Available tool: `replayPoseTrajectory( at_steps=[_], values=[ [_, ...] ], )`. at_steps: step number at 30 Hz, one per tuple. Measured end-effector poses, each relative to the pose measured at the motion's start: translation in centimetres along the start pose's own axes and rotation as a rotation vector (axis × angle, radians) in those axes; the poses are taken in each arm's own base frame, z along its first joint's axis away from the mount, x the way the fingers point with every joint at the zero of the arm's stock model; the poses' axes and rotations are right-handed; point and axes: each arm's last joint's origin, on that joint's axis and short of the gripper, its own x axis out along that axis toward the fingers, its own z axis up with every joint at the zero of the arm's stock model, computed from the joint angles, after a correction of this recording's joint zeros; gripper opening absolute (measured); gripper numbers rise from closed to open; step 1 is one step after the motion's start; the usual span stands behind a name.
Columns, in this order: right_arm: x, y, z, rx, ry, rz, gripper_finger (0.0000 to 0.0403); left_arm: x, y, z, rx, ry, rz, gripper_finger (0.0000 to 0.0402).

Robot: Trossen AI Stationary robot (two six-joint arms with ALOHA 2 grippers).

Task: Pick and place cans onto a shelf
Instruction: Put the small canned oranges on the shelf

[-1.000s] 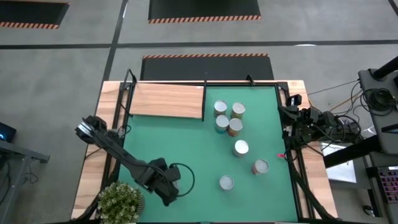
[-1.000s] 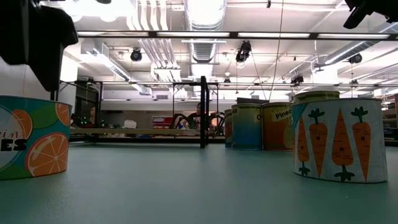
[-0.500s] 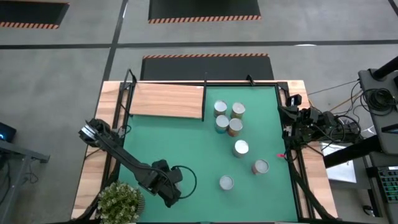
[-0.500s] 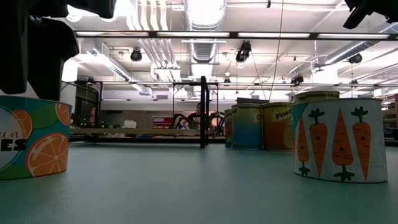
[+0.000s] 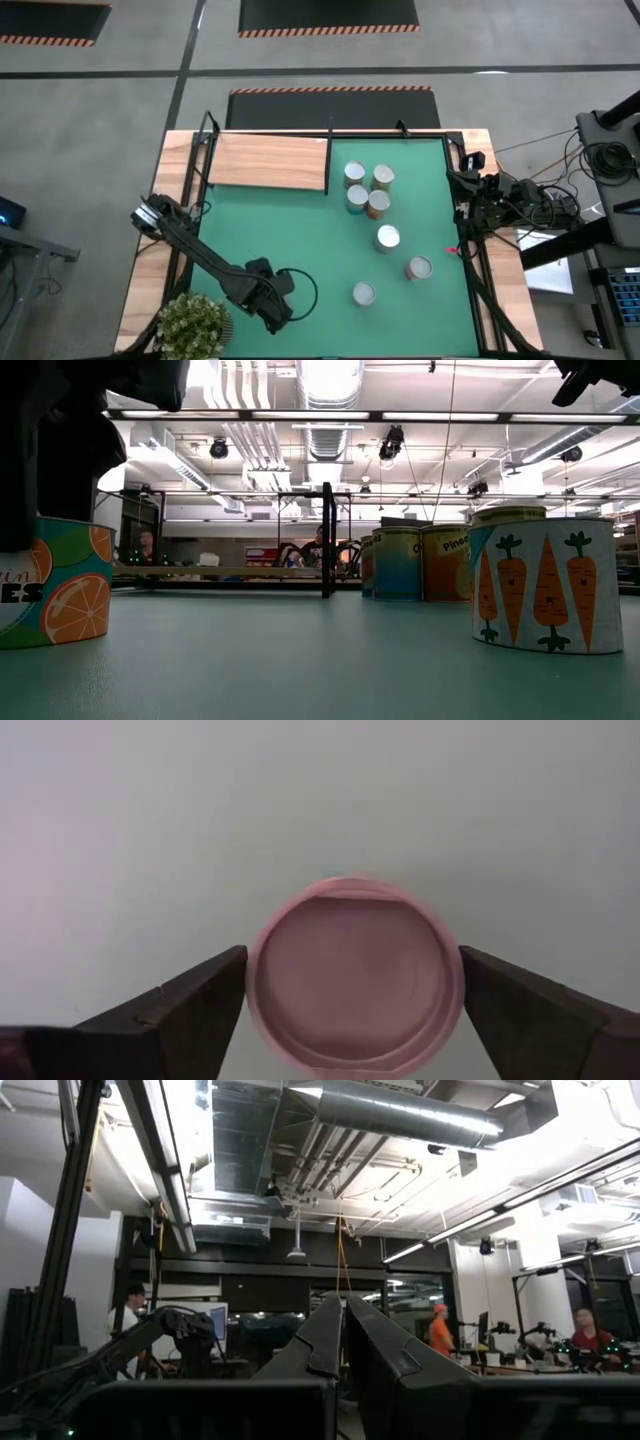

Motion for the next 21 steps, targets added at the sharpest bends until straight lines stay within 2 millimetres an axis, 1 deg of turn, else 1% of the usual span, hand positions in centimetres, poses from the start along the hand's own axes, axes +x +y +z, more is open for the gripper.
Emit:
replayPoseTrajectory(
  at_steps=[4,7,10,13,16,21],
  values=[
    [0.0,0.0,0.0,0.002,0.001,0.0,0.0009,0.0,0.0,0.0,-0.001,0.006,0.003,0.0292],
    [0.0,0.0,0.0,0.002,0.001,0.0,0.0009,0.0,0.1,-0.1,-0.001,0.013,0.012,0.0276],
    [0.0,0.0,0.0,0.002,0.0,0.0,0.0009,-0.1,0.1,-0.1,-0.003,0.021,0.009,0.0275],
    [0.0,0.0,0.0,0.002,0.0,0.0,0.0009,-0.5,0.4,0.1,-0.007,0.051,0.029,0.0285],
    [0.0,0.0,0.0,0.002,0.001,0.0,0.0009,-2.1,0.9,1.0,0.011,0.074,0.069,0.029],
    [0.0,0.0,0.0,0.003,0.0,0.0,0.0009,-5.2,2.9,4.0,0.053,0.049,0.204,0.0288]
  ],
)
